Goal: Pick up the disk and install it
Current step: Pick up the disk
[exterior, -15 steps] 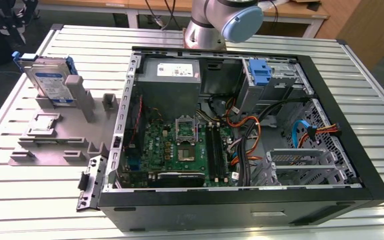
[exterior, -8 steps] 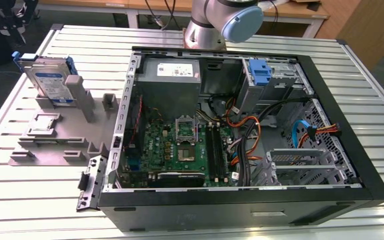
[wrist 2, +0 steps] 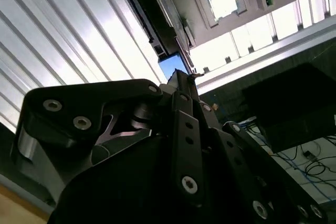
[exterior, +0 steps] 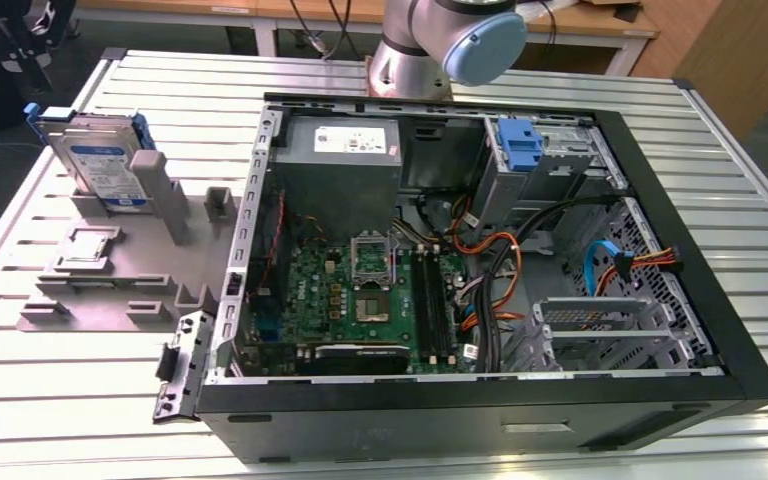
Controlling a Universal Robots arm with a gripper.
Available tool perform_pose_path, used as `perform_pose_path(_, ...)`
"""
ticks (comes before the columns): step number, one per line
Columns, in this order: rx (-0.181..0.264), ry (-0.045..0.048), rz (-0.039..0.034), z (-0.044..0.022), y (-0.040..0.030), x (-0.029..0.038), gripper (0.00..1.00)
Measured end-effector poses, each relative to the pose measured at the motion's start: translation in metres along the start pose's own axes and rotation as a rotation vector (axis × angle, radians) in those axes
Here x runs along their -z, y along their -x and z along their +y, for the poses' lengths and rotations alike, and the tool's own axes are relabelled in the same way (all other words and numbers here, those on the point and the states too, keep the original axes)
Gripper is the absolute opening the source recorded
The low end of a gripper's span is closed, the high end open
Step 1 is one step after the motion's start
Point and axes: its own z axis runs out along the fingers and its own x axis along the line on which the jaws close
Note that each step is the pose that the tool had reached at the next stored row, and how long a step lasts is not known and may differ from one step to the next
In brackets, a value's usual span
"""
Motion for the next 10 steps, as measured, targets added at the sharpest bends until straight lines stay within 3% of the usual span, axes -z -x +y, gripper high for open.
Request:
perform_pose_path(3, 0.001, -0.0129, -0.0203, 0.0000, -0.0002, -0.0005, 0.10)
perform_pose_path(4, 0.033, -0.0178, -0.0347, 0.0002, -0.0004, -0.0015, 0.10)
perform_pose_path(10, 0.075, -0.0117, -0.0376, 0.0000, -0.0004, -0.0026, 0.10)
